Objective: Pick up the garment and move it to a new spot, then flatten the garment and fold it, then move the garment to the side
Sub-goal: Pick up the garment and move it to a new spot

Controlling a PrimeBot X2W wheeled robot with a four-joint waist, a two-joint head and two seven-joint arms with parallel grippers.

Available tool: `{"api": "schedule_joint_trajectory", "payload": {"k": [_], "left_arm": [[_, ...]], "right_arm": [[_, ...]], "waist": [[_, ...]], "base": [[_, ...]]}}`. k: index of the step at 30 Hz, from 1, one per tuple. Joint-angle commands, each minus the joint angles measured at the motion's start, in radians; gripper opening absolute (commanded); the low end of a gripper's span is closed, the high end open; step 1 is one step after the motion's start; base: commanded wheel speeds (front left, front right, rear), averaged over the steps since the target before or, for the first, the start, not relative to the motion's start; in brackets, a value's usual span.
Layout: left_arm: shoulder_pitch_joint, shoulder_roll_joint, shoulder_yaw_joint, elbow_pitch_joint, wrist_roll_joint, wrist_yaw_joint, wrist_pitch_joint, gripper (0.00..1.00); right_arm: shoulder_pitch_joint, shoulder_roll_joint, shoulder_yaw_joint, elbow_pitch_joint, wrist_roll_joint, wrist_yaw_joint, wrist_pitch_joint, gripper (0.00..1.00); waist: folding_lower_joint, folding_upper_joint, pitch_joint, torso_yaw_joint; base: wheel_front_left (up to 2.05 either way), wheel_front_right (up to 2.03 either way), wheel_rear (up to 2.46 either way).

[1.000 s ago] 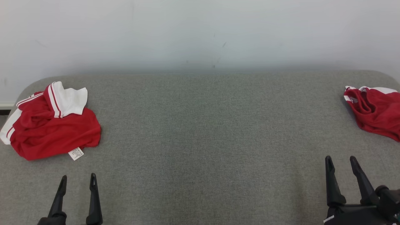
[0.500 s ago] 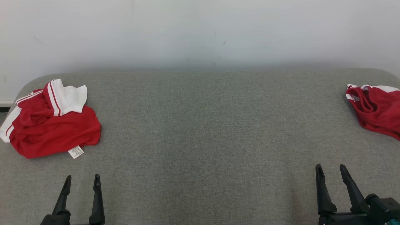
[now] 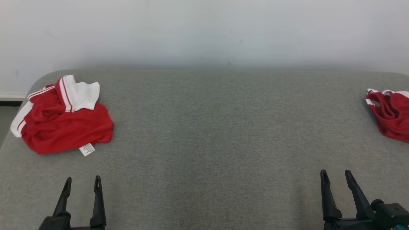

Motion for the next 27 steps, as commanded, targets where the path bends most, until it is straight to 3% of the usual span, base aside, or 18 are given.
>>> {"api": "schedule_joint_trajectory", "payload": {"k": [1,16,27], "left_arm": [[-0.008,0.000,0.006,0.003,0.000,0.005,-0.003,1.00],[0.017,0.002,0.018,0.009,-0.002,0.015,-0.003,1.00],[0.040,0.009,0.041,0.010,-0.015,0.025,-0.003,1.00]], "right_arm": [[-0.003,0.003,0.004,0.003,0.003,-0.002,-0.003,1.00],[0.002,0.015,0.011,0.020,0.009,-0.002,-0.008,1.00],[0.002,0.020,0.028,0.026,0.007,-0.002,0.001,1.00]], "waist": [[-0.0001,0.0000,-0.001,0.035],[-0.0001,0.0000,-0.003,0.299],[-0.0001,0.0000,-0.010,0.426]], "base": [[0.00,0.00,0.00],[0.00,0.00,0.00],[0.00,0.00,0.00]]}}
